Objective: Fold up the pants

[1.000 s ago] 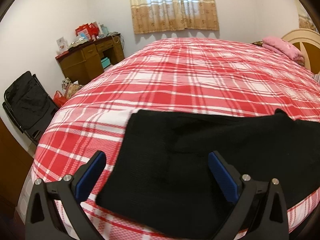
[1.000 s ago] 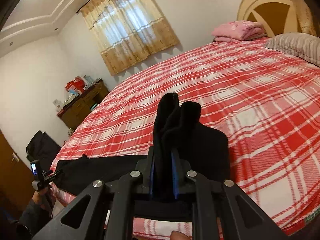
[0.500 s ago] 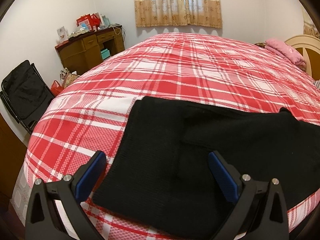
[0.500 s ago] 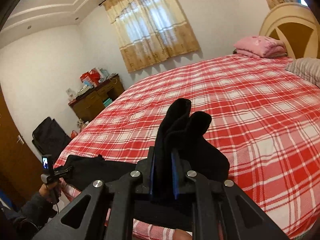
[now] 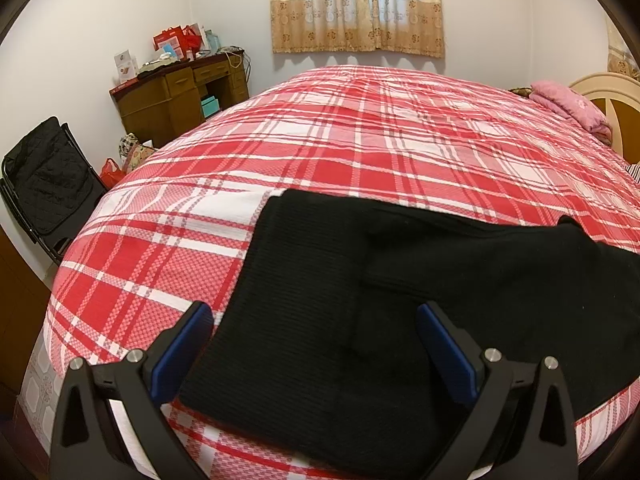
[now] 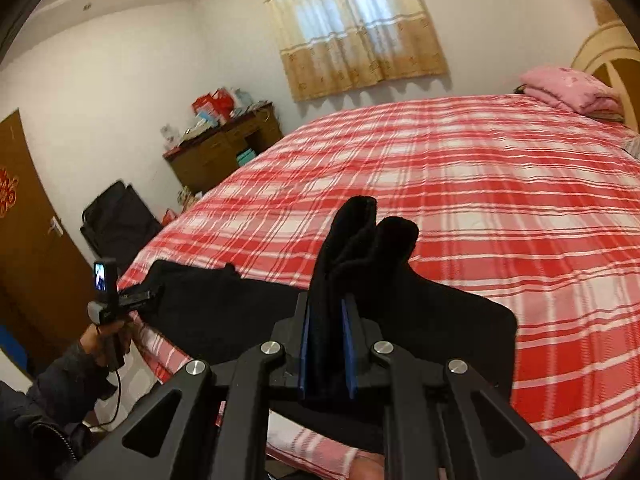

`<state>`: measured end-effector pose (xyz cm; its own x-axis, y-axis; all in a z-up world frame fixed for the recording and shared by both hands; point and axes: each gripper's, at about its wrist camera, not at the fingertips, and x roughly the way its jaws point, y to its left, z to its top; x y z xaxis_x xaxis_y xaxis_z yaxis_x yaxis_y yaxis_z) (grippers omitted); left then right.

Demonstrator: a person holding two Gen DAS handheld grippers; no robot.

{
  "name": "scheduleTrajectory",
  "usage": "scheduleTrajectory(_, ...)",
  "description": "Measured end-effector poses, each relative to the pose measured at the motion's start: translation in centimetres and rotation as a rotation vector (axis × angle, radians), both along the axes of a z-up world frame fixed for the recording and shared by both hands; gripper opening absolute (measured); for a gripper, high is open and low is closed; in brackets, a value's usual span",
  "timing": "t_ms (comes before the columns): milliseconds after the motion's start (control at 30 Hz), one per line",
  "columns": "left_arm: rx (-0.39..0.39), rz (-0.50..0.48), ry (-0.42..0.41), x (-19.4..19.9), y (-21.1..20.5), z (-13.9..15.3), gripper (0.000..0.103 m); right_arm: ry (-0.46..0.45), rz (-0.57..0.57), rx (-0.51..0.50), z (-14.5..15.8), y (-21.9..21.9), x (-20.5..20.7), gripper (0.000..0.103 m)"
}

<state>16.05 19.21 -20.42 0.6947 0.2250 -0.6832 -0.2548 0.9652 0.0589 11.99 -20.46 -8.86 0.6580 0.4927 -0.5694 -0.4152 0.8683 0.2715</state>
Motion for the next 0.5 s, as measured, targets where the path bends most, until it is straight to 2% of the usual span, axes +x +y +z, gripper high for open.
scheduleTrajectory(300,0.010,-0.004,0.000,-0.1,-0.2,0.2,0.103,0.070,0.063,-0.094,-4.0,4.6,1.4,0.015)
scheduleTrajectory(500,0.065,-0.014,-0.040,-0.4,-1.5,1.5,0.103,0.118,0.093,-0.154,-7.0,6.7,2.1,0.015)
